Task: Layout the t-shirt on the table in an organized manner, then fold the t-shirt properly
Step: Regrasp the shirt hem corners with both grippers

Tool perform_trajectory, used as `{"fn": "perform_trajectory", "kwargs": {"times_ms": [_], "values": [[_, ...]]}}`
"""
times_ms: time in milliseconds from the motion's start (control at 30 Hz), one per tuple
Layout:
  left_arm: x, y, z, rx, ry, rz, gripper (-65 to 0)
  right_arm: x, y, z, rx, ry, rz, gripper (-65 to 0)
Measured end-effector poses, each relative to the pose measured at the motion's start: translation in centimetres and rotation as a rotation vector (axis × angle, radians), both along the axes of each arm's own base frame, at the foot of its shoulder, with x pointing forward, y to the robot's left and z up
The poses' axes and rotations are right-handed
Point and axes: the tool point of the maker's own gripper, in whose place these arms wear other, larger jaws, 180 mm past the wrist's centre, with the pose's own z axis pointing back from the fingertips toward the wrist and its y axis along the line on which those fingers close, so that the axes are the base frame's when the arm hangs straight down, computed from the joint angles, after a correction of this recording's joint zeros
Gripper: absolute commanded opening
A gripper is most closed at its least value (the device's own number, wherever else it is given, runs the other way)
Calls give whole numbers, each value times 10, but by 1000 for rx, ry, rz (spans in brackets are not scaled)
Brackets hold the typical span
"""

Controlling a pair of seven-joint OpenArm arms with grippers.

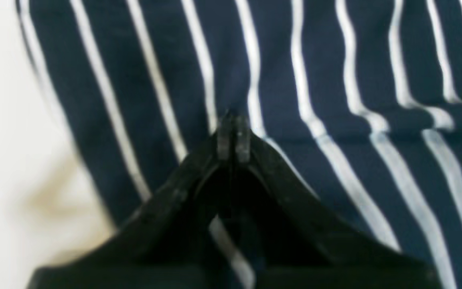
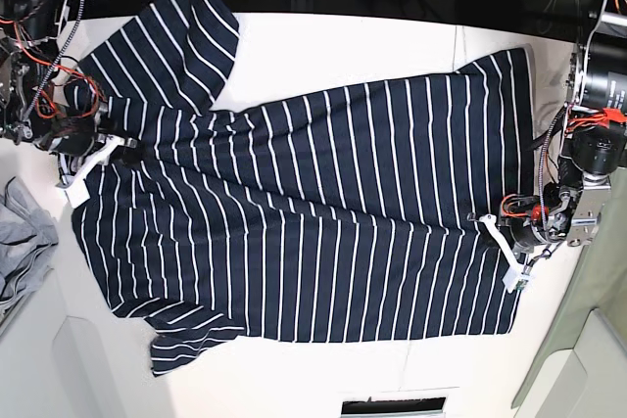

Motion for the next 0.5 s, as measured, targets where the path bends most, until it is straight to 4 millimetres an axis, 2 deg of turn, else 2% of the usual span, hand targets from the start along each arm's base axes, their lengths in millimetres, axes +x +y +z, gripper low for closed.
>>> {"fn": "perform_trajectory", "kwargs": {"times_ms": [133,200,300,367,433,500], "values": [[-4,-16,2,-66,42,-62,-650,7,0,7,22,-10,-3,-650],[-3,-30,11,-124,51,-104,-650,11,0,10,30,-15,-7,-650],[6,-47,38,-203,28,-164,-612,14,4,16,34,-28,16,-650],[14,-50,62,-250,-2,-175,-600,15,5,23,21,-37,39,-650],[16,-47,86,-300,-29,-180,-600,20,6,35,3,-75,59,-650],[8,-39,105,-348,-42,-182,-600,23,3,50,-14,-115,69,-650]]}}
